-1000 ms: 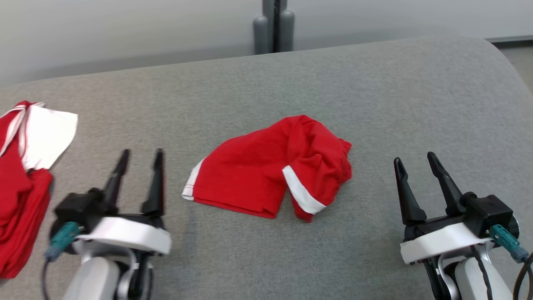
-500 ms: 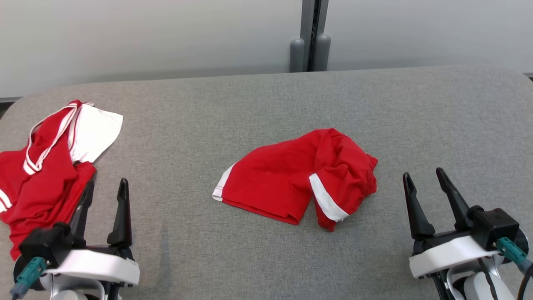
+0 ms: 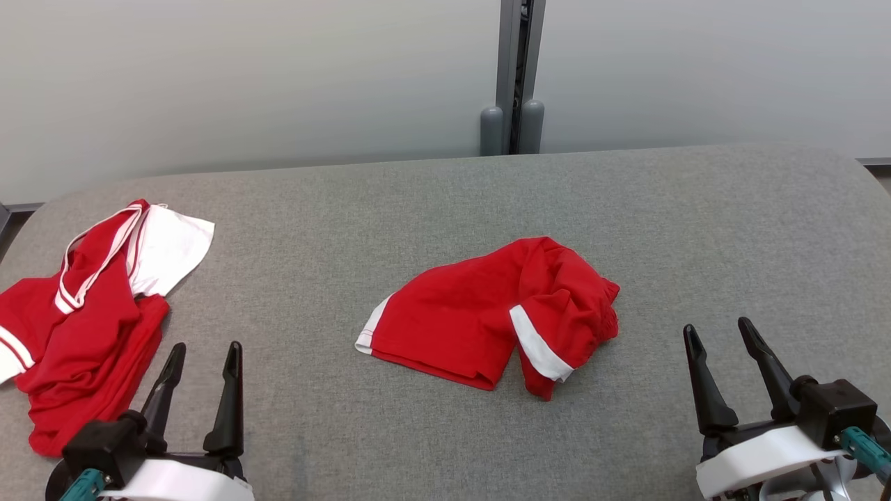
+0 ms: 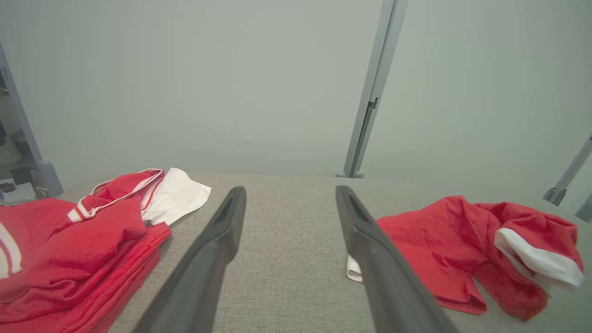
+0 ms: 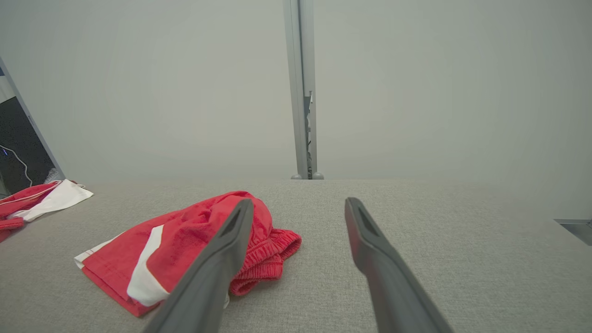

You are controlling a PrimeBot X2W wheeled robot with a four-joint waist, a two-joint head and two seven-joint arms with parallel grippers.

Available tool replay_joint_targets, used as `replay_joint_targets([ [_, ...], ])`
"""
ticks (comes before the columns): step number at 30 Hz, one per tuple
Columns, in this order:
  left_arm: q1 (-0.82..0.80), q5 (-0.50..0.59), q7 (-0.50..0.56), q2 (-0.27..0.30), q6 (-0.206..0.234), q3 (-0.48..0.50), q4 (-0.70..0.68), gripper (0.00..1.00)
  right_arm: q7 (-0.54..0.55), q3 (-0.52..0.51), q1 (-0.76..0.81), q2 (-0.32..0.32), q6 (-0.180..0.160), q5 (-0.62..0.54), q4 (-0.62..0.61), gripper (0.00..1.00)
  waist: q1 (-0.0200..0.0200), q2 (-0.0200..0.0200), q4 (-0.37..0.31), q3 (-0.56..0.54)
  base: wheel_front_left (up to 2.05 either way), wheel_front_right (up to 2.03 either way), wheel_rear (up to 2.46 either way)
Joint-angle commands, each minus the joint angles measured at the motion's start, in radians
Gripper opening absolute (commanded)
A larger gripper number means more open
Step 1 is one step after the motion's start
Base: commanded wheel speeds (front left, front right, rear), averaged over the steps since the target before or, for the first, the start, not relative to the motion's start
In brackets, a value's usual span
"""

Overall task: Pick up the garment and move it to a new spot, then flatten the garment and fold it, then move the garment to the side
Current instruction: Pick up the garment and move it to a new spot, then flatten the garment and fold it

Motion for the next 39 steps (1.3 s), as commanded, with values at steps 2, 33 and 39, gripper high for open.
replay_joint_targets([
  [2, 0.015, 0.002, 0.002, 0.0, 0.006, -0.003, -0.005, 1.0, 0.009, -0.001, 0.015, -0.004, 0.001, 0.002, -0.011, 1.0, 0.0, 0.0, -0.002, -0.013, 0.0, 0.0, 0.0],
  [33, 0.006, -0.02, 0.019, 0.003, 0.022, -0.02, 0.02, 1.0, 0.029, 0.014, 0.012, -0.003, 0.001, 0.003, -0.019, 1.0, 0.0, 0.0, 0.002, -0.015, 0.0, 0.0, 0.0],
  [39, -0.02, -0.017, 0.015, 0.002, 0.016, -0.026, 0.02, 1.0, 0.045, 0.078, -0.006, -0.017, 0.001, 0.007, -0.004, 1.0, 0.0, 0.0, 0.013, 0.007, 0.0, 0.0, 0.0],
])
